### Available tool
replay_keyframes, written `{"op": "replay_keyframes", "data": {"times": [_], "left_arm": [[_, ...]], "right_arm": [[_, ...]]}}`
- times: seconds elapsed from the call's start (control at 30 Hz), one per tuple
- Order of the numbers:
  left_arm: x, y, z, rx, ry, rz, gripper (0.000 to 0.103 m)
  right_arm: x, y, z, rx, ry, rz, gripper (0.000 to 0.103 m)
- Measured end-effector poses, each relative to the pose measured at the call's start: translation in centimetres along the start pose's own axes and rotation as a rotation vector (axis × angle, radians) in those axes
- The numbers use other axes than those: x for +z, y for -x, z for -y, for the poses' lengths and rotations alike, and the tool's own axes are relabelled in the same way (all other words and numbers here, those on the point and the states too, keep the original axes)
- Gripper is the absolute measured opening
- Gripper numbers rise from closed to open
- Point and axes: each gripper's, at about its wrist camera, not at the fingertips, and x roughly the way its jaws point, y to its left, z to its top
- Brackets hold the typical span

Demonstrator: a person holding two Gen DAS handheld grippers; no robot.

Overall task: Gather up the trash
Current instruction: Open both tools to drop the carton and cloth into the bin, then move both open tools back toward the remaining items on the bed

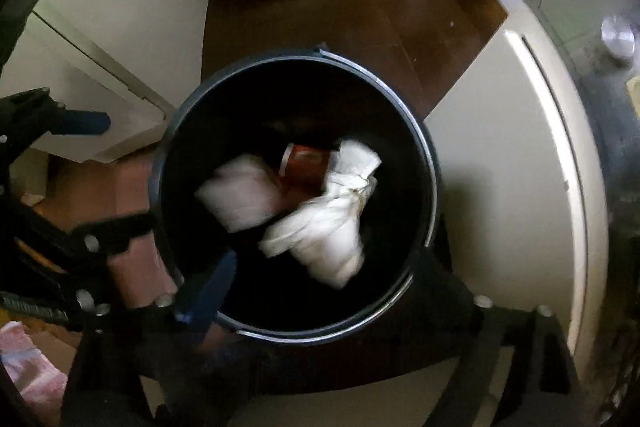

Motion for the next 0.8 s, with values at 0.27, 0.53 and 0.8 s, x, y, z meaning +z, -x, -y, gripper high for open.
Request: {"op": "replay_keyframes", "data": {"times": [0.27, 0.53, 0.8], "left_arm": [[-3.8, 12.7, -3.1, 0.084, 0.122, 0.239, 0.094], [-9.4, 26.4, -8.4, 0.181, 0.216, 0.475, 0.095], [-15.4, 32.7, -13.9, 0.236, 0.381, 0.609, 0.095]], "right_arm": [[1.1, 11.7, -0.4, -0.024, -0.138, 0.204, 0.101], [3.1, 27.4, -5.3, -0.060, -0.148, 0.446, 0.102], [2.5, 35.4, -13.0, -0.058, -0.035, 0.563, 0.102]]}}
